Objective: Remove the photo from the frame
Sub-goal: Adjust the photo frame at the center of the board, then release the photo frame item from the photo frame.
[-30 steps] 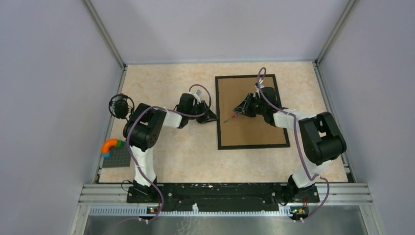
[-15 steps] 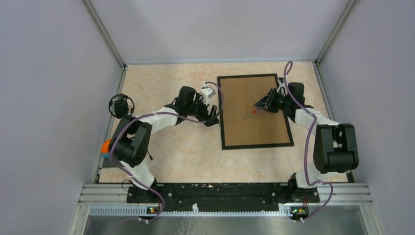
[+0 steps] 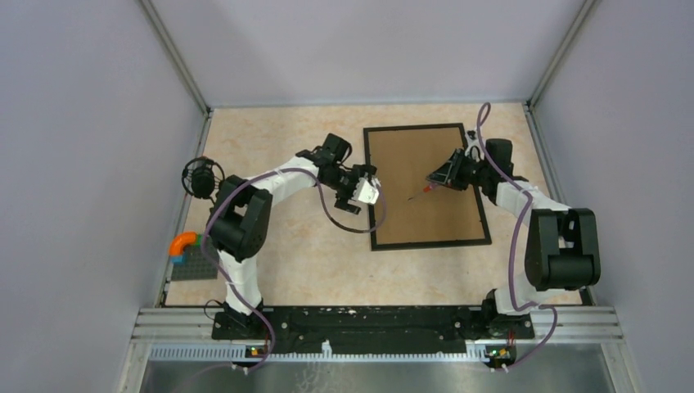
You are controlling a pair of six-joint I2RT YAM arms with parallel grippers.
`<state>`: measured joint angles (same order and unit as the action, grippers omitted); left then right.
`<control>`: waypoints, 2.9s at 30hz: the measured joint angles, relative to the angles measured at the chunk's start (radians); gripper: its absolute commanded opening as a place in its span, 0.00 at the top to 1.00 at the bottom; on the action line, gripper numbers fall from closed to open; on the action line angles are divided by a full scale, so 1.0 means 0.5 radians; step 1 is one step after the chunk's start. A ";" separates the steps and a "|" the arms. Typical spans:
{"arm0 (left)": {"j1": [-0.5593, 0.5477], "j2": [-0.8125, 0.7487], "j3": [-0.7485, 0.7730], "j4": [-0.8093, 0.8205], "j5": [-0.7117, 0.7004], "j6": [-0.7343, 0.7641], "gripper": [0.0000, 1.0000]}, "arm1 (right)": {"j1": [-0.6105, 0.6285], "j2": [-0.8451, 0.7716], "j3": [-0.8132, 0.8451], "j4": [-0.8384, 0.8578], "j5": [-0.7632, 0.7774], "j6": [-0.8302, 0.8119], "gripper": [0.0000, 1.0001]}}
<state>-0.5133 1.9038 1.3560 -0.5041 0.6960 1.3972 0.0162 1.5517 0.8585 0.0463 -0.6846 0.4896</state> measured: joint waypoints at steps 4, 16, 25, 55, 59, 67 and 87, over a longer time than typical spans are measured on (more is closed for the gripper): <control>-0.128 0.150 0.089 -0.094 -0.019 0.242 0.15 | -0.013 0.000 0.000 -0.009 -0.025 0.000 1.00; -0.236 0.552 0.584 -0.495 -0.023 0.298 0.55 | -0.078 0.000 0.000 -0.013 -0.072 -0.002 1.00; -0.261 0.639 0.697 -0.339 0.022 -0.035 0.58 | -0.079 0.000 0.000 -0.020 -0.070 -0.037 1.00; -0.308 0.439 0.145 0.476 0.079 -0.186 0.57 | 0.021 0.311 -0.036 0.142 -0.177 -0.008 1.00; -0.308 0.439 0.145 0.477 0.079 -0.187 0.58 | 0.038 0.327 -0.085 0.248 -0.192 0.056 1.00; -0.309 0.439 0.145 0.477 0.079 -0.188 0.59 | 0.055 0.357 -0.087 0.296 -0.212 0.070 1.00; -0.311 0.439 0.145 0.477 0.077 -0.187 0.59 | -0.090 0.423 0.000 0.206 -0.296 0.031 1.00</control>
<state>-0.6689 2.1231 1.4284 -0.2657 0.7345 1.3037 -0.0288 1.7630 0.8585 0.1493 -0.8326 0.5053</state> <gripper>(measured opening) 0.415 0.216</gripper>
